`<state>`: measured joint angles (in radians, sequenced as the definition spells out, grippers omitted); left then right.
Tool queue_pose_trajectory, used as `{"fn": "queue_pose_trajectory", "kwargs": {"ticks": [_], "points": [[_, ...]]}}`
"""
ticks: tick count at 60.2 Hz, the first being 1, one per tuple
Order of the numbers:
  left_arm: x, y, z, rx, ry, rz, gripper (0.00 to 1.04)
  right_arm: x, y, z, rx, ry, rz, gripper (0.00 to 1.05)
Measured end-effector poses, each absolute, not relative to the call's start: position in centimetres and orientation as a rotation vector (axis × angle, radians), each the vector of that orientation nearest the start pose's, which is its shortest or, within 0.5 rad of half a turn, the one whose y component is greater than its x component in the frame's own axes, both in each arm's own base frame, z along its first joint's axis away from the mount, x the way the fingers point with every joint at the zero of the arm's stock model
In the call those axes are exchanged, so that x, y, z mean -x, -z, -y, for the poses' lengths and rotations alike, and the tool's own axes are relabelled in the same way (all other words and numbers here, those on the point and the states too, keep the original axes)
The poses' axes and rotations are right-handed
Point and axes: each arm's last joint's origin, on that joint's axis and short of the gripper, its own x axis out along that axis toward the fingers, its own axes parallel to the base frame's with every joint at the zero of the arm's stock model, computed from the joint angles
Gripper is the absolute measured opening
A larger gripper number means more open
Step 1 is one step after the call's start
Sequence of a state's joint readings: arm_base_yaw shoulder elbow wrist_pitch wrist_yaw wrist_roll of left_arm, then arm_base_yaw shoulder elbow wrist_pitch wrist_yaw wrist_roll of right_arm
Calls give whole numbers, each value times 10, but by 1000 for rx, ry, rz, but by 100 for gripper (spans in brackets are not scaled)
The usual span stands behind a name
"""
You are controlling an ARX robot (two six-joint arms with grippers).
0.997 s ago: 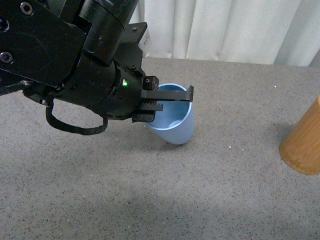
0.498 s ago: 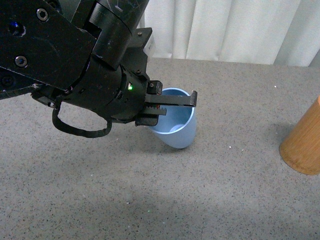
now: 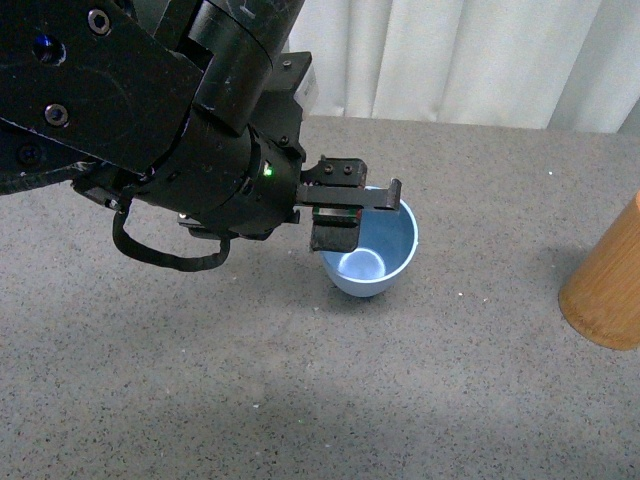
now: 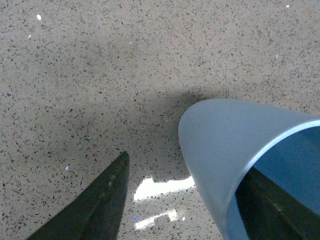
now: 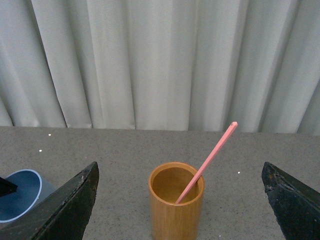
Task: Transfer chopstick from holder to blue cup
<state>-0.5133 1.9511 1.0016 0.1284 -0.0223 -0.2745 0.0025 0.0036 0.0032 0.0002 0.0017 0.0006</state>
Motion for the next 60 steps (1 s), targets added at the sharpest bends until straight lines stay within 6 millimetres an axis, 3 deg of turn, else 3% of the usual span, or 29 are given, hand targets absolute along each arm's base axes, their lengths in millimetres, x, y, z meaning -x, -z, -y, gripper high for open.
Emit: {"fn": "queue_pose_trajectory", "kwargs": {"ticks": [8,10,25,52,54,60], "points": [[-328,-114,184,34,347,-861,97,-98,-164,0,-1,-1,0,95],[-328,-115,184,33,348,-861,100,-98,-164,0,-1,-1,0,95],[-333,-118,180,84,299,-854,98,-98,-164,0,-1,-1,0,95],[-330,-136,131,366,95,-751,98,-98,-164,0,-1,-1,0,95],[-328,-135,127,347,78,-707,97,-98,-164,0,-1,-1,0,95],[-313,-133,104,232,6,-356,81,-98,-164,0,0,-2,0,95]]}}
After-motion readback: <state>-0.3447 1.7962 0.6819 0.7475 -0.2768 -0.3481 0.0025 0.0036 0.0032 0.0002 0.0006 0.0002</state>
